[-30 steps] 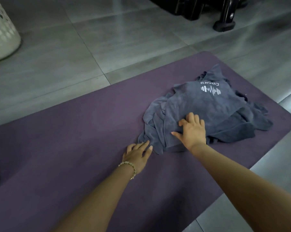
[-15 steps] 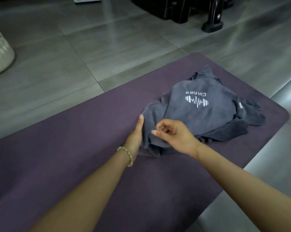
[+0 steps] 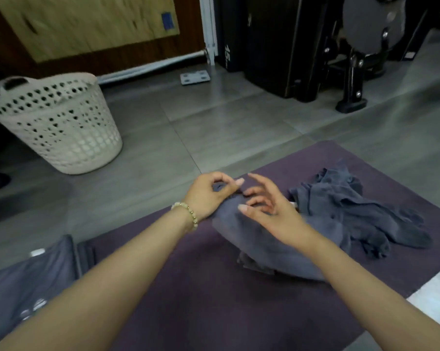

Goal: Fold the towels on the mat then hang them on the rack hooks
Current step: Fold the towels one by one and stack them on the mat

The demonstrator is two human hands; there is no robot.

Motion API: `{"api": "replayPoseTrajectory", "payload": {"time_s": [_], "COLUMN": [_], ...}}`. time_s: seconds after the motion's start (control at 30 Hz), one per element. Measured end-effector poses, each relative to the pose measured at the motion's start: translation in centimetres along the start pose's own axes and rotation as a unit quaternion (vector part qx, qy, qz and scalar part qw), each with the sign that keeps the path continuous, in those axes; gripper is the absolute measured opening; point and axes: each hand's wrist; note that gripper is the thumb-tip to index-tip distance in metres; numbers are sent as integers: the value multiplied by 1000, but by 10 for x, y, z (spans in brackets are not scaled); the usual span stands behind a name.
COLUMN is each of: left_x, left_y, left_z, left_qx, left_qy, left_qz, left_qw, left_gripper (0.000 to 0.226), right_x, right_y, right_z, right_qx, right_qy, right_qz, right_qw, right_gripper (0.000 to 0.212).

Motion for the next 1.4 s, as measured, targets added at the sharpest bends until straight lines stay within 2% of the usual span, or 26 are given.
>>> {"api": "replayPoseTrajectory", "payload": {"time_s": [0.07,0.13,0.23,0.3,0.37,0.47,0.6,0.7,0.8,0.9,0.93,1.0,1.07,1.13,1.2,1.27,1.3,1.4], "left_x": [-6,-17,-45,-72,-102,-147,-215,-272,-320,-357,-367,-381,-388,-389,-389,-386,-383,-370], "left_y": [-27,-54,-94,-118,-141,-181,-244,-285,-304,-321,-324,-325,-320,-316,-309,-298,-293,-287], "left_z": [-48,-92,-151,-184,-211,-240,-261,-269,-269,-256,-251,-242,-236,-233,-233,-231,-232,-239], "left_qx": [62,83,114,154,178,201,230,254,316,371,362,337,297,225,162,140,127,91], "left_qy": [51,95,134,145,154,171,167,148,78,12,2,3,23,50,59,72,80,102], "left_qz": [17,3,-8,-3,-18,-77,-166,-217,-181,-156,-154,-146,-154,-195,-218,-220,-224,-248], "left_qw": [997,992,984,977,972,961,944,931,928,915,919,930,942,954,961,963,963,959], "left_gripper": [15,12,8,8,9,20,26,25,35,68,72,62,42,37,45,48,48,53], "right_x": [9,14,21,19,11,-12,-44,-66,-82,-88,-87,-82,-77,-79,-88,-103,-112,-142], "right_y": [-7,-12,-16,-13,-3,17,37,44,52,56,57,60,64,70,82,104,117,158], "right_z": [44,91,163,211,253,302,335,355,375,390,393,396,397,401,408,416,421,426], "right_qx": [-39,-85,-109,-127,-114,-138,-189,-183,-150,-82,-64,-63,-62,-53,-36,-18,-37,-168], "right_qy": [-26,-53,-89,-100,-100,-101,-88,-74,-79,-90,-96,-100,-86,-78,-73,-87,-110,-161], "right_qz": [37,68,118,179,240,291,326,337,325,287,267,222,181,152,147,163,179,264], "right_qw": [998,993,983,970,959,941,922,920,930,950,957,968,978,984,986,983,977,936], "right_gripper": [63,57,31,15,16,24,35,24,27,49,58,73,81,83,67,36,27,29]}}
Point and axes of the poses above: each hand's wrist, its own x-axis towards the middle knuckle, its own y-axis out of the palm, z = x × y, and after that the axes turned 11 degrees about -x, right-handed
